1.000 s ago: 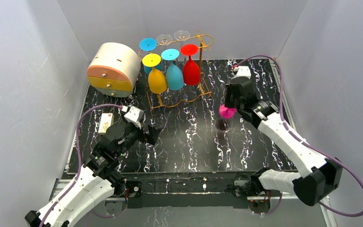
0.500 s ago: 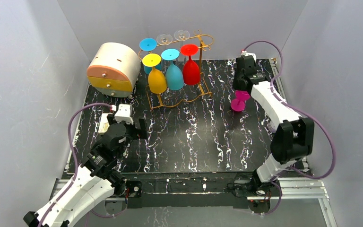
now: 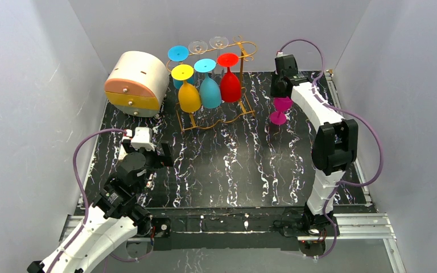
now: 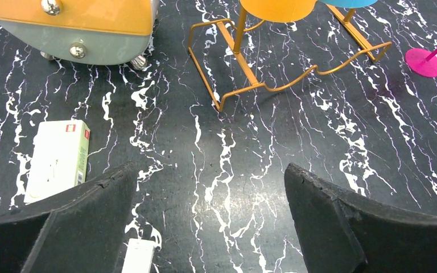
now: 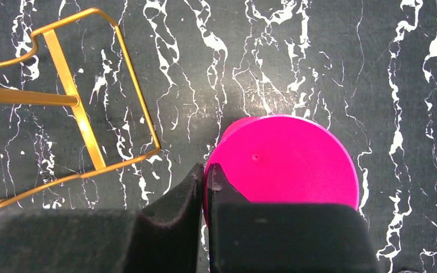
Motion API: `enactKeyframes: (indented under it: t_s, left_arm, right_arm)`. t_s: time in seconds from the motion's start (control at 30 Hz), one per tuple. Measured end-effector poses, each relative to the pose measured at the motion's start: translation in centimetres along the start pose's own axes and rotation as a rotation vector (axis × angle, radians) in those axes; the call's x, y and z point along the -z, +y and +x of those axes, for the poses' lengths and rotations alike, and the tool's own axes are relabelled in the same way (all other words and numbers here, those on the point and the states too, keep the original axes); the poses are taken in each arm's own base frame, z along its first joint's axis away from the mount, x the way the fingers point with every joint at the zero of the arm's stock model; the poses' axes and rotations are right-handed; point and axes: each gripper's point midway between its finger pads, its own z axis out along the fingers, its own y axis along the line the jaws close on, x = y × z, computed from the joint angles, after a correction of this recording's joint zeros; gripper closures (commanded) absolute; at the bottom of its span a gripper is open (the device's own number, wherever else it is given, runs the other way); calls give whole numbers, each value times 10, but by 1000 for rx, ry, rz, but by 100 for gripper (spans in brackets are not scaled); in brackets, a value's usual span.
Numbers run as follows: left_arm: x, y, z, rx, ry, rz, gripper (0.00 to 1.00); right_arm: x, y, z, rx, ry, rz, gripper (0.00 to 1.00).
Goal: Take the wine glass off the wine glass rack
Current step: Place the wine glass at the center of the board, then pick up the wine glass from the wine rack.
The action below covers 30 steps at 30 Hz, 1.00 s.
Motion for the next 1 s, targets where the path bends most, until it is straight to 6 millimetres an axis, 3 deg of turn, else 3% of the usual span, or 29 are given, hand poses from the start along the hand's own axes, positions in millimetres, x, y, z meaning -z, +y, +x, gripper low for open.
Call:
enactKeyframes:
  t_s: [0.13, 0.4, 0.57, 0.73, 1.0]
  left_arm:
    - [-1, 1, 2, -5, 7, -8, 2]
    - [-6, 0, 9, -26, 41, -17, 2]
    - [-7, 0, 12, -32, 53, -20, 2]
    - [-6, 2, 12, -34, 55, -25, 2]
    - [-6, 12, 10, -23, 40, -88, 2]
  right_arm:
    - [-1, 5, 2, 7, 18, -23, 72]
    - [2, 6, 18, 19, 89, -40, 64]
    - [13, 9, 0, 17, 61, -50, 45]
    - [21, 11, -18, 12, 19, -56, 42]
    - [31, 15, -25, 15, 10, -83, 33]
